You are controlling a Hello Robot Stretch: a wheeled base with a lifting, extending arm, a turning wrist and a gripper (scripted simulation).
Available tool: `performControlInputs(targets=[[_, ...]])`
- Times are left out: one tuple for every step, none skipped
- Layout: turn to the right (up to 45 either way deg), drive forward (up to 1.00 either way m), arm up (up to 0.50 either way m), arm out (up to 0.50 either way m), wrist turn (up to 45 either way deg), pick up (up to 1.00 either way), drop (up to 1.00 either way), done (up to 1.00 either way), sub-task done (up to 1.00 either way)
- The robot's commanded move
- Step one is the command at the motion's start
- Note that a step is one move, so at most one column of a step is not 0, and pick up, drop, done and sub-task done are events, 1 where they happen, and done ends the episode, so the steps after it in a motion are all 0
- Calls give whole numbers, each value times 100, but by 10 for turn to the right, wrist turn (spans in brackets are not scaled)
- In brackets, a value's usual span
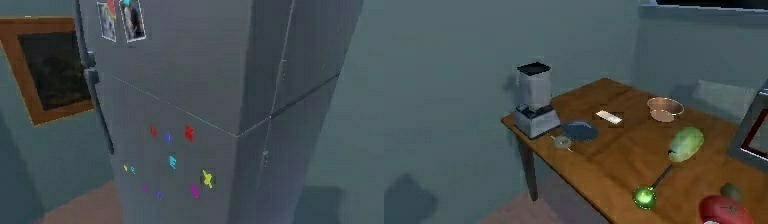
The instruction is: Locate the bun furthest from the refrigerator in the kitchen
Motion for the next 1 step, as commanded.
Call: performControlInputs(targets=[[-450, 0, 0, 0, 0, 0, 0, 0, 0]])
